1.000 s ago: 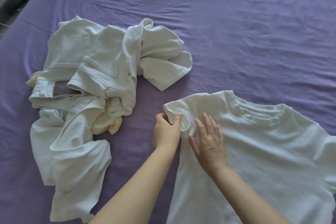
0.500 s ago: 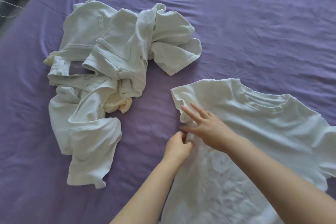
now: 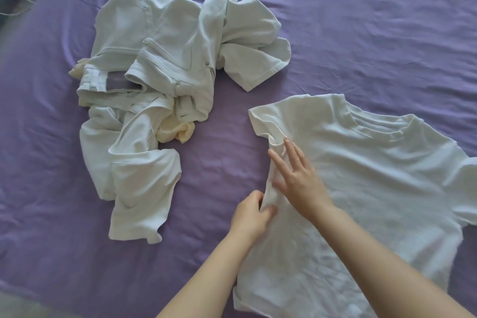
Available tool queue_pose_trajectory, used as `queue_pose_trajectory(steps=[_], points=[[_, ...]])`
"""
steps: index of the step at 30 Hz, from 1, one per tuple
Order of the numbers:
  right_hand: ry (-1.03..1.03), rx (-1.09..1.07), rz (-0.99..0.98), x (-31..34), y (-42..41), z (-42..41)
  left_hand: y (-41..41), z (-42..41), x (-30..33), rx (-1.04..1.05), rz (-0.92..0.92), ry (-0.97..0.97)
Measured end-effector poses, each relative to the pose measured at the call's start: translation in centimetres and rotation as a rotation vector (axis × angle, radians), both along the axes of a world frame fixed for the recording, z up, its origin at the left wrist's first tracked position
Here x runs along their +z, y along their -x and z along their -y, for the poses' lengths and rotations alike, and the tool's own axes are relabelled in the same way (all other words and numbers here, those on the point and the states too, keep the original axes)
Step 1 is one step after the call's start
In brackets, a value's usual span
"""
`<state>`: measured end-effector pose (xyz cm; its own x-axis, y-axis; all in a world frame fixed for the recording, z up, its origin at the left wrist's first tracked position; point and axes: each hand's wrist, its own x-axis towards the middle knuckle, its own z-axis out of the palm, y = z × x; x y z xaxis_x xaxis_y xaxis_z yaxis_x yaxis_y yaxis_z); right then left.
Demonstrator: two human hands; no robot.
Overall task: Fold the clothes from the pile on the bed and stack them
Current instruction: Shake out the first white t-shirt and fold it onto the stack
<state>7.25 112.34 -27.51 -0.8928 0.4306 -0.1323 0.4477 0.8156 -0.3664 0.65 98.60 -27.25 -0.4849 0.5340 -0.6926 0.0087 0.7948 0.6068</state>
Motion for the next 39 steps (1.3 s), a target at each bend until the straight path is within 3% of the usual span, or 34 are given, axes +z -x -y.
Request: queue_pose_trajectory(steps=[3,6,9,13,14,18,21,25,29,34,39], points=[[0.093,-0.196,0.054,-0.6,-3.0,3.4,-0.9,1.1,0.1,0.064,-0.097,0.105],[0.013,-0.206,0.056,-0.8,-4.9,6.4,-1.5,2.0,-0.1,0.094,-0.138,0.156],[-0.009,-0.232,0.054,-1.1,-5.4,8.3,-1.6,3.1,-0.3,0.102,0.066,0.056],[0.105,-0.270,0.095,-1.3,-6.2,9.7,-1.5,5.9,0.1,0.030,0.408,0.018],[0.118,-0.263,0.091,-1.2,-6.7,10.0,-1.6,6.5,0.0,0.024,0.408,0.033],[0.140,-0.244,0.078,-0.4,-10.0,12.0,-2.9,8.1,0.0,0.079,0.114,0.095],[0.208,-0.254,0.081,0.6,-13.0,13.8,-4.2,9.3,0.8,0.166,0.231,0.036],[0.259,-0.157,0.043,1.7,-16.5,16.6,-5.6,11.5,2.9,0.135,0.398,0.004],[0.299,-0.048,0.102,2.0,-18.6,19.2,-7.0,13.7,4.4,0.165,0.354,-0.017],[0.262,-0.248,-0.137,2.0,-18.7,20.5,-8.3,16.0,5.8,0.145,0.349,-0.112],[0.422,-0.354,-0.135,2.3,-18.4,21.0,-9.3,17.5,5.9,0.134,0.254,-0.160]])
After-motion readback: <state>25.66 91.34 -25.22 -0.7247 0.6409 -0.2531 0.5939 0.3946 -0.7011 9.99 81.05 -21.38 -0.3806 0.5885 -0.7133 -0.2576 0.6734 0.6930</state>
